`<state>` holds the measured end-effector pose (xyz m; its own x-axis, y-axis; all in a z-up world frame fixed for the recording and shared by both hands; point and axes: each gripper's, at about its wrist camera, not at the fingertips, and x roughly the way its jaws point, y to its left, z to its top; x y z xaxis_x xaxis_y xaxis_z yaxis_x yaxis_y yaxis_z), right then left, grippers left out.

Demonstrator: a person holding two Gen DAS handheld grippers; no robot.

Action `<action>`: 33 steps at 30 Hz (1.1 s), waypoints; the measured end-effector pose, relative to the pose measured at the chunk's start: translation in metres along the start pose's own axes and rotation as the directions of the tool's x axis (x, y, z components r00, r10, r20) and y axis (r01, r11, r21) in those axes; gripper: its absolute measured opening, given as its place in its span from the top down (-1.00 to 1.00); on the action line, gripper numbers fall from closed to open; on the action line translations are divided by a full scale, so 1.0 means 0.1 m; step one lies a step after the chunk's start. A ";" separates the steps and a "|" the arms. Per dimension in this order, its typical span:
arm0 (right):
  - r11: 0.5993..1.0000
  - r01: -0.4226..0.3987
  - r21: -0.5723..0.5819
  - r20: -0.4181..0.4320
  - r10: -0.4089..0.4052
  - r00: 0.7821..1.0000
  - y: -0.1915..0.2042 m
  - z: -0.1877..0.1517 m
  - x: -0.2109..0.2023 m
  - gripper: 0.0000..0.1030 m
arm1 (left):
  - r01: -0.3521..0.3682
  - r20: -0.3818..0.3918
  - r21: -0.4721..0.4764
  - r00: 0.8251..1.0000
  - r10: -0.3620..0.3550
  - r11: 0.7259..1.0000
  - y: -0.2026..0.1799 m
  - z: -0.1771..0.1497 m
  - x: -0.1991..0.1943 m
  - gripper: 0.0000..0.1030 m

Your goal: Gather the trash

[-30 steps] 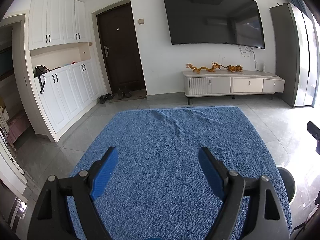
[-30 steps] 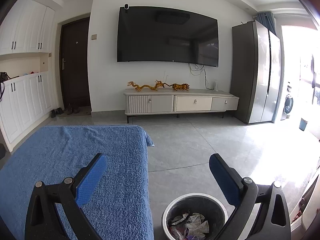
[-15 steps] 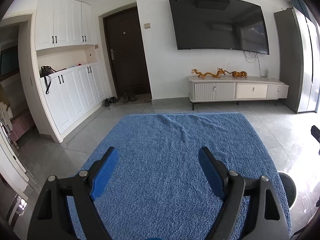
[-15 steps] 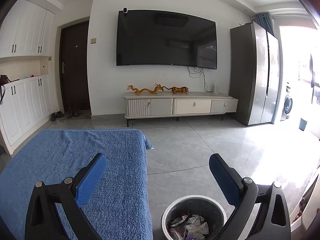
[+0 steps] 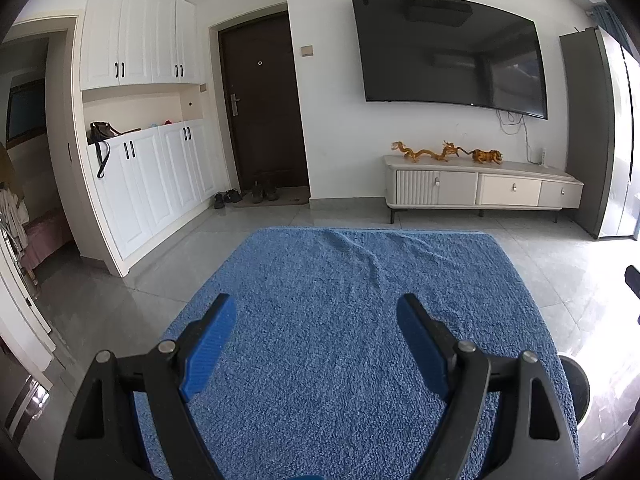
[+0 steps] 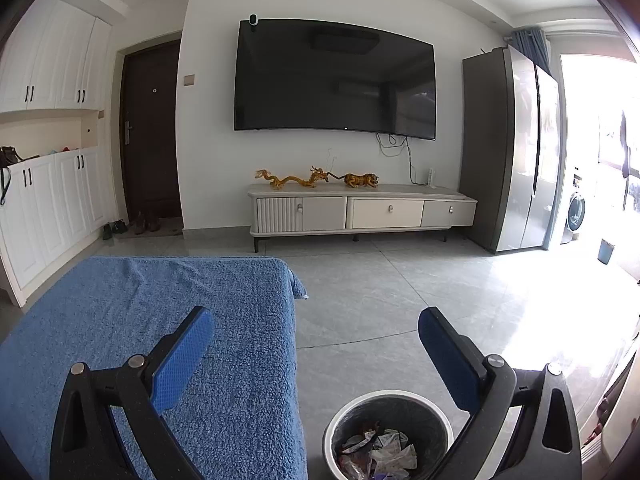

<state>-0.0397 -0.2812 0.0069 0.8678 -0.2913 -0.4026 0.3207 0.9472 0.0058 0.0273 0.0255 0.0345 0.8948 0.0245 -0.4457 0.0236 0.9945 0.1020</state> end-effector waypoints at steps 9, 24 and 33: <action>1.000 0.002 -0.001 -0.006 -0.002 1.000 0.01 -0.03 0.00 -1.00 | 0.000 0.001 0.002 1.000 0.000 1.000 -0.02 0.00 0.01 -0.59; 1.000 0.015 -0.010 -0.017 -0.015 1.000 0.03 -0.03 0.05 -1.00 | 0.017 0.010 -0.005 1.000 -0.017 1.000 0.01 0.00 -0.01 -0.59; 1.000 0.029 -0.002 -0.020 -0.029 0.999 0.02 -0.03 0.07 -1.00 | 0.021 0.008 -0.001 1.000 -0.020 1.000 -0.02 0.03 0.06 -0.59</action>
<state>-0.0342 -0.2806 0.0012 0.8501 -0.3162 -0.4211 0.3454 0.9384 -0.0074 0.0340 0.0236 0.0347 0.8978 0.0033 -0.4404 0.0415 0.9949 0.0920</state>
